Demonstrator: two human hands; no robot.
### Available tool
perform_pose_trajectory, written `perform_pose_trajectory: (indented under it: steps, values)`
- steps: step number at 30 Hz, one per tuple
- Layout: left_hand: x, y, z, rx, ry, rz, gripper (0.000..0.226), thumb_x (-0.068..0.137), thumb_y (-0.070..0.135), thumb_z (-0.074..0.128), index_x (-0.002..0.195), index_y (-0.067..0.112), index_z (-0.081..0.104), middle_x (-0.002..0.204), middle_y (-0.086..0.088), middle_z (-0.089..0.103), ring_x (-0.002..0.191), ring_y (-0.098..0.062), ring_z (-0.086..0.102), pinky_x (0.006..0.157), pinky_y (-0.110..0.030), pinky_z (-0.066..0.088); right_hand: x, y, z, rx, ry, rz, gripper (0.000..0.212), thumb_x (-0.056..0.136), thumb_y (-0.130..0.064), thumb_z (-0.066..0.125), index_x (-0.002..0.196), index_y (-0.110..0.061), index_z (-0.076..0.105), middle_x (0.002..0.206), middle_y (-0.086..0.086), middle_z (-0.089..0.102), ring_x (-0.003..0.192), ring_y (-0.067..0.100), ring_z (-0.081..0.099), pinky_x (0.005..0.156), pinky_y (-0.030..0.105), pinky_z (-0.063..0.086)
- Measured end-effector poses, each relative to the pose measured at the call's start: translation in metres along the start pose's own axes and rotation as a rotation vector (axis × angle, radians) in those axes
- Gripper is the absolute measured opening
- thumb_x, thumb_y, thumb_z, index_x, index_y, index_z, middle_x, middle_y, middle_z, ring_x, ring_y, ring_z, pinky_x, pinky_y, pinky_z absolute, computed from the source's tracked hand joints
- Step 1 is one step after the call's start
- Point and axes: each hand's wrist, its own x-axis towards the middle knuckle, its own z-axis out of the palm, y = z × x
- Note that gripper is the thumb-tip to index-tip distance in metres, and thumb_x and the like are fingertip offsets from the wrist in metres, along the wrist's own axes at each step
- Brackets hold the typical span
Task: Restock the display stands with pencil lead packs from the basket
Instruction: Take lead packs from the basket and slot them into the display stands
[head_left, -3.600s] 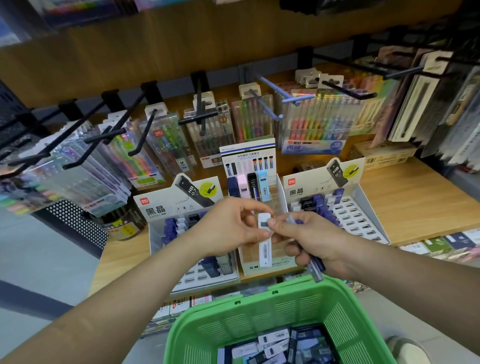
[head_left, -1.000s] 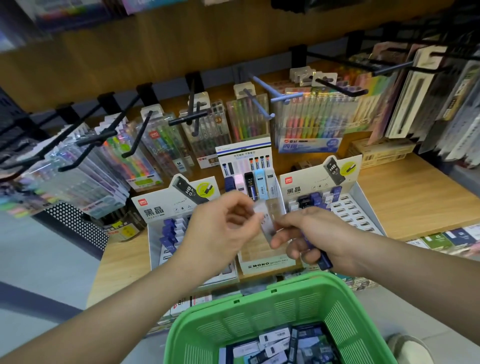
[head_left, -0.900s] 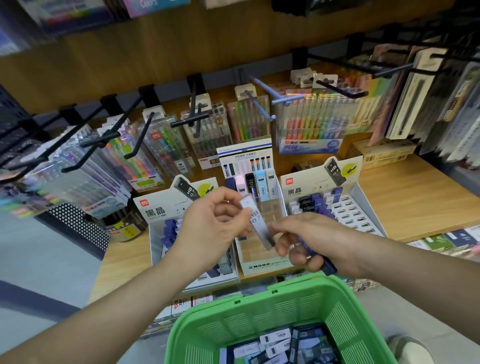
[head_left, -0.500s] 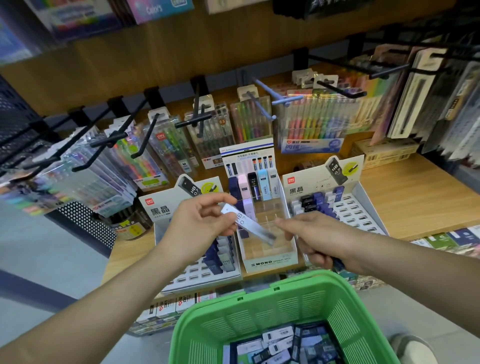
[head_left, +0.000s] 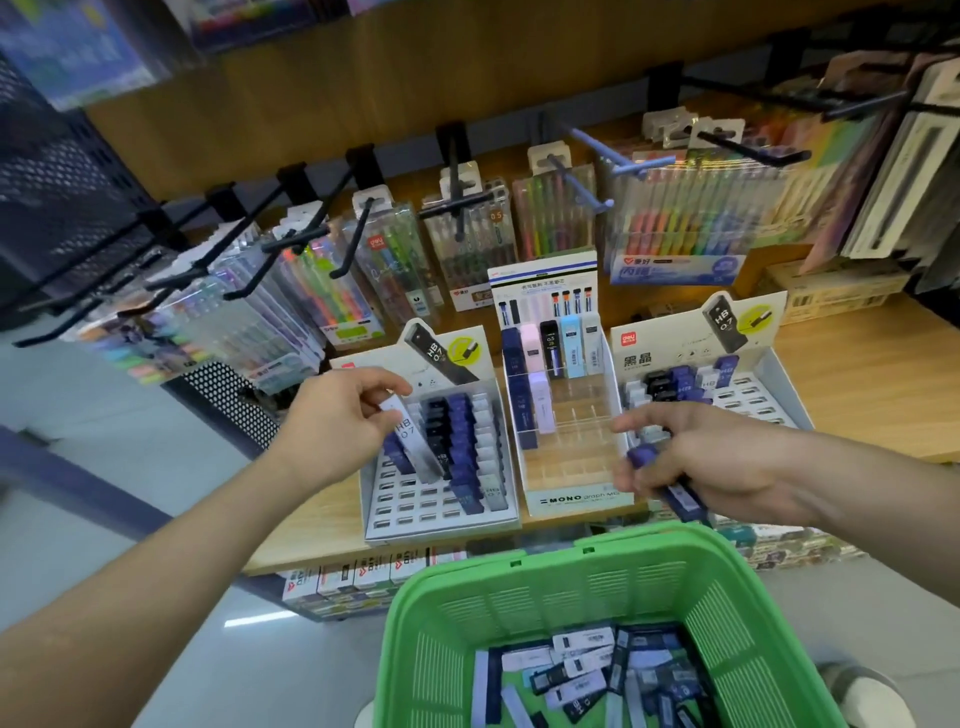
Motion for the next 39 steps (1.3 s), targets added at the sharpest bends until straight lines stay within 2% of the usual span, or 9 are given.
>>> perform_pose_trajectory:
  steps: [6,17,19,21,27,32,35,37,39]
  values:
    - [-0.014,-0.028,0.017,0.218,-0.105,0.058,0.014,0.088,0.022,0.064,0.099,0.028,0.067,0.086,0.008,0.067,0.086,-0.019,0.064,0.077,-0.036,0.053,0.008,0.006,0.018,0.057,-0.022,-0.022,0.039,0.09,0.015,0.054,0.121,-0.007,0.053,0.097,0.018,0.075,0.083,0.033,0.074,0.057,0.032,0.061]
    - [-0.023,-0.051,0.043,0.244,-0.086,0.203,0.019,0.089,0.021,0.066,0.106,0.021,0.074,0.092,0.002,0.075,0.08,-0.018,0.068,0.057,-0.01,0.03,0.017,0.012,0.035,-0.061,-0.047,0.01,0.022,0.093,-0.007,0.061,0.114,-0.005,0.063,0.093,0.015,0.074,0.082,0.031,0.075,0.057,0.031,0.059]
    - [-0.02,-0.052,0.046,0.231,-0.107,0.22,0.024,0.093,0.022,0.061,0.115,0.021,0.071,0.1,0.001,0.074,0.088,-0.018,0.068,0.064,-0.009,0.039,0.018,0.014,0.036,-0.072,-0.06,0.023,0.02,0.095,-0.012,0.061,0.114,-0.009,0.064,0.089,0.012,0.067,0.076,0.029,0.074,0.057,0.033,0.059]
    - [-0.017,-0.051,0.048,0.197,-0.164,0.227,0.027,0.096,0.02,0.055,0.121,0.018,0.066,0.107,-0.001,0.073,0.096,-0.021,0.067,0.08,-0.025,0.05,0.02,0.015,0.037,-0.062,-0.065,0.047,0.018,0.097,-0.014,0.059,0.113,-0.011,0.067,0.086,0.011,0.062,0.07,0.024,0.072,0.056,0.033,0.058]
    - [-0.013,-0.047,0.057,0.167,-0.103,0.183,0.006,0.089,0.02,0.066,0.087,0.014,0.067,0.079,0.0,0.068,0.072,-0.021,0.062,0.065,-0.03,0.048,0.025,0.014,0.042,0.01,-0.048,0.003,0.02,0.093,0.005,0.057,0.105,0.0,0.071,0.087,0.017,0.068,0.066,0.022,0.068,0.058,0.029,0.057]
    - [-0.012,-0.038,0.055,0.295,-0.079,0.255,0.011,0.088,0.016,0.064,0.091,0.015,0.074,0.093,-0.001,0.064,0.091,-0.023,0.056,0.078,-0.034,0.049,0.022,0.013,0.044,0.025,-0.056,-0.03,0.02,0.088,0.002,0.064,0.107,-0.005,0.068,0.078,0.014,0.074,0.077,0.027,0.074,0.057,0.03,0.058]
    - [-0.017,-0.014,0.048,0.102,-0.084,0.178,0.016,0.089,0.015,0.06,0.097,0.022,0.073,0.093,0.008,0.065,0.085,-0.01,0.059,0.075,-0.021,0.049,0.017,0.011,0.044,0.036,-0.111,-0.041,0.026,0.086,-0.004,0.067,0.111,-0.011,0.066,0.083,0.013,0.075,0.079,0.029,0.074,0.057,0.031,0.058]
    - [-0.021,0.015,0.042,-0.308,-0.175,0.039,0.018,0.089,0.011,0.063,0.092,0.027,0.072,0.081,0.012,0.067,0.07,-0.004,0.058,0.064,-0.011,0.048,0.014,0.01,0.045,0.033,-0.138,-0.05,0.029,0.083,-0.008,0.07,0.112,-0.011,0.067,0.086,0.013,0.075,0.077,0.027,0.074,0.057,0.03,0.058]
    - [-0.026,0.042,0.038,-0.68,-0.348,-0.022,0.026,0.087,0.008,0.068,0.096,0.032,0.071,0.081,0.008,0.068,0.067,-0.01,0.058,0.064,-0.02,0.055,0.012,0.009,0.046,0.018,-0.156,-0.058,0.033,0.077,-0.013,0.073,0.109,-0.01,0.069,0.087,0.013,0.075,0.071,0.023,0.073,0.056,0.029,0.057]
